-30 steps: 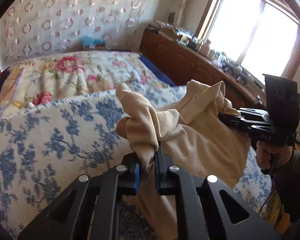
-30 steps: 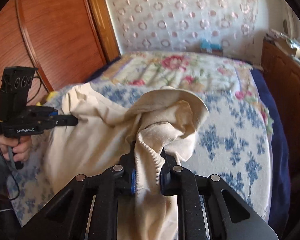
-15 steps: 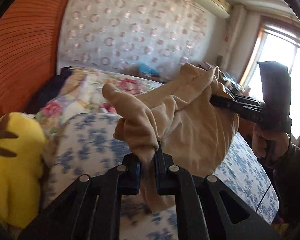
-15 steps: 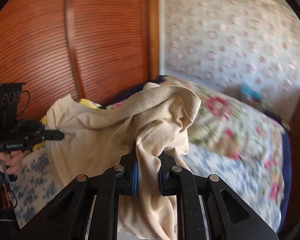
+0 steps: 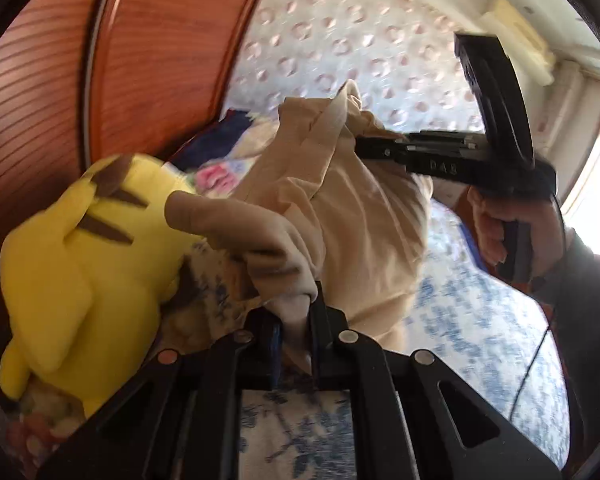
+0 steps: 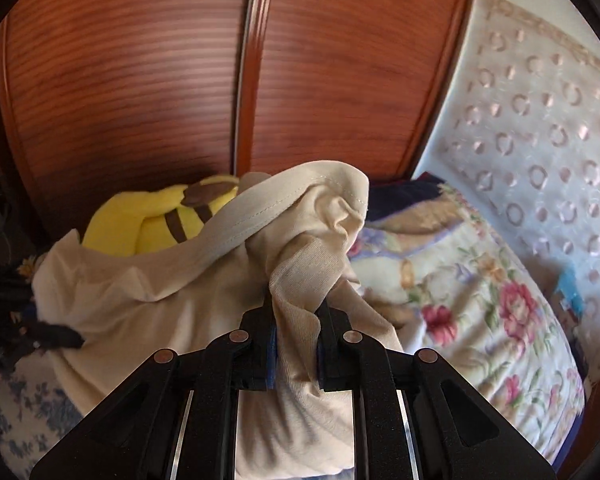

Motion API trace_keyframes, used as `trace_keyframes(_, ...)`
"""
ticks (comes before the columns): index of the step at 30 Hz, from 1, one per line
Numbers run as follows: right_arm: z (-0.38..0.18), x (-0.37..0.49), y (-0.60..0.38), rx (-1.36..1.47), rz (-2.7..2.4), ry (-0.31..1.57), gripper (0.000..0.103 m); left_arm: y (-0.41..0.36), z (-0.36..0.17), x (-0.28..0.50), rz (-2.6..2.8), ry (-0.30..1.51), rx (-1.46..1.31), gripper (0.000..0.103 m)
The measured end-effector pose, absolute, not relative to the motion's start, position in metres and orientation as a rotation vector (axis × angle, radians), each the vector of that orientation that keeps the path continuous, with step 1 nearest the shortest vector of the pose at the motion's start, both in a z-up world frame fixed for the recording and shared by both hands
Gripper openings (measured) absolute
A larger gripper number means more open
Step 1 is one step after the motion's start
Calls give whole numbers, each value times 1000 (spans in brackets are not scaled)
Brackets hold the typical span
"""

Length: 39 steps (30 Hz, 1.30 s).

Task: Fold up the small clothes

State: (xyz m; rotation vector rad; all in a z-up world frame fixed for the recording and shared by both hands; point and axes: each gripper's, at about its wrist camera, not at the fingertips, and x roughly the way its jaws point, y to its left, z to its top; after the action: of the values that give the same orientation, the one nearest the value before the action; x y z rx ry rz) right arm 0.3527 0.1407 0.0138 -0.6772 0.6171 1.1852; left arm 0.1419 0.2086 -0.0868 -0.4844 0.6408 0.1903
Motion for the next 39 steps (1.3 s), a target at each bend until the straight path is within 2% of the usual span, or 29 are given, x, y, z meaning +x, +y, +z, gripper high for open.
trace_keyframes(2,-3,360,155,-697,1143,649,13,215,-96,145,200,661,-490,8)
trace_keyframes(5,-10,379,159,-644,1059,680,35,222,-100,149,219,690,-485,14)
trace_keyframes(6,-11,384,156,-621,1040,685,42,224,-100,148,215,692,-488,20)
trace_keyframes(7,-11,386,152,-599,1034,686,41,225,-99,147,213,690,-487,29)
trace_keyframes(13,-21,394,125,-490,1025,749,41,226,-85,135,266,642,-410,57)
trace_keyframes(20,-36,395,90,-403,906,798,41,232,-76,121,340,639,-372,57)
trace_keyframes(33,27,295,-39,-220,826,687,42,157,-21,98,201,570,-213,57)
trace_keyframes(39,56,233,-106,-186,754,621,54,109,3,88,142,535,-148,57)
